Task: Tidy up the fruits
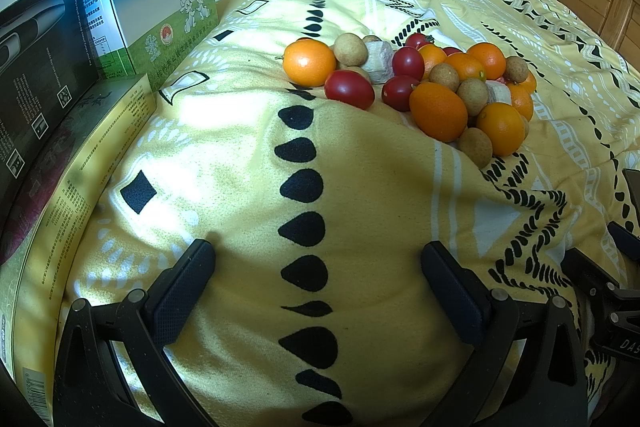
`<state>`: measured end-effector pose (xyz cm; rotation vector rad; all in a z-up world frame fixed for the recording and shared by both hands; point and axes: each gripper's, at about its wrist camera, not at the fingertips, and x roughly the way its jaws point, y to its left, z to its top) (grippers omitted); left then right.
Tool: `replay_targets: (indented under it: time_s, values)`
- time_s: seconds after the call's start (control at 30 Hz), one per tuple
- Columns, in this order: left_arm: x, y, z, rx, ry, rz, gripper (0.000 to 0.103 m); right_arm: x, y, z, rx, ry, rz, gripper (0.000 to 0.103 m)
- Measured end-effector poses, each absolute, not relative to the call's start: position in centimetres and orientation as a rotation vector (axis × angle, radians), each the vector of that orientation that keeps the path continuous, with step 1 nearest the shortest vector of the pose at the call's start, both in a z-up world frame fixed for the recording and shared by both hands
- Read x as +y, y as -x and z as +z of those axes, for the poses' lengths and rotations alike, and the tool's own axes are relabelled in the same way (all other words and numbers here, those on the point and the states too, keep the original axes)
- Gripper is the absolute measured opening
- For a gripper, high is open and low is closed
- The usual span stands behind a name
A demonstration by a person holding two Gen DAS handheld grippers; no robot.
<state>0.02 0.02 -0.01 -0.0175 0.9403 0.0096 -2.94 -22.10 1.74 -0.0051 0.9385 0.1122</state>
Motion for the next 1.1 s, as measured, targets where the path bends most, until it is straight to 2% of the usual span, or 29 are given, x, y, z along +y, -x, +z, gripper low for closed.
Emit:
replay_targets:
  time_s: [1.1]
  values:
    - [0.49,0.26,-0.02,0.942,0.011,0.014,0.103,-21.80,2.94,2.06,0.941,0.021,0.102,0.103]
